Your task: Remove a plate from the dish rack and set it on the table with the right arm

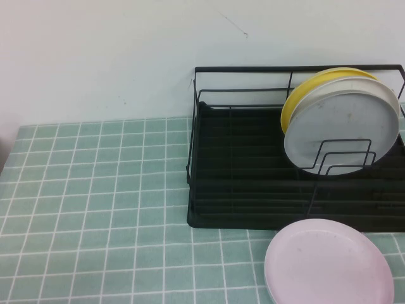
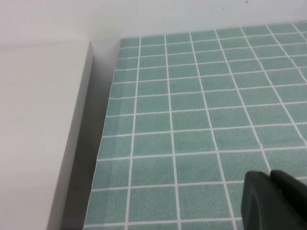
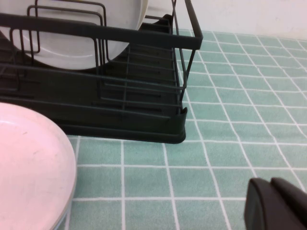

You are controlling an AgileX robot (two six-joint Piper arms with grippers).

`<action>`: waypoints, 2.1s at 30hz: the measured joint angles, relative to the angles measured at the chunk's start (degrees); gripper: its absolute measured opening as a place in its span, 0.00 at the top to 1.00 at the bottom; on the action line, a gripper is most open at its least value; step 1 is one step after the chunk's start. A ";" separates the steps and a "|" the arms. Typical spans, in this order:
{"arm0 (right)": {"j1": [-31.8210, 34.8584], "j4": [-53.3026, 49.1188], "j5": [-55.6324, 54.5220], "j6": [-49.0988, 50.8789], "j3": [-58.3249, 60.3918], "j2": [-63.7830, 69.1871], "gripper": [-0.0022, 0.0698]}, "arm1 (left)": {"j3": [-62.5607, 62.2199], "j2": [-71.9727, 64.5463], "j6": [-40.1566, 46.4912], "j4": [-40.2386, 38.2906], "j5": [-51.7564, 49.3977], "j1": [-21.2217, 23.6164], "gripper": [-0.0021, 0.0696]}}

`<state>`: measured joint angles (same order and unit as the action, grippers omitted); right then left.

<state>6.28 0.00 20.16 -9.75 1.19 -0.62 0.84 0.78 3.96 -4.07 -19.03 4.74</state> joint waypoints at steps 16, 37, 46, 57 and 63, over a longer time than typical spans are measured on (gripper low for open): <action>0.00 0.00 0.00 0.00 0.00 0.00 0.97 | 0.00 0.00 0.00 0.00 0.00 0.00 0.98; 0.00 0.00 0.00 0.00 0.00 0.00 0.97 | 0.00 0.00 0.11 0.00 0.00 0.00 0.98; 0.00 10.73 -1.21 1.75 0.12 0.00 0.97 | 0.00 0.00 0.11 0.00 0.00 0.00 0.98; 0.00 34.40 -10.90 2.00 0.40 0.00 0.97 | 0.00 0.00 0.00 0.00 0.00 0.00 0.98; 0.00 35.29 -10.99 1.37 0.40 0.00 0.97 | 0.00 0.00 0.00 0.00 0.00 0.00 0.98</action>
<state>6.28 35.29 9.17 -8.38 1.60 -0.62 0.84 0.78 3.96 -4.07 -19.03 4.74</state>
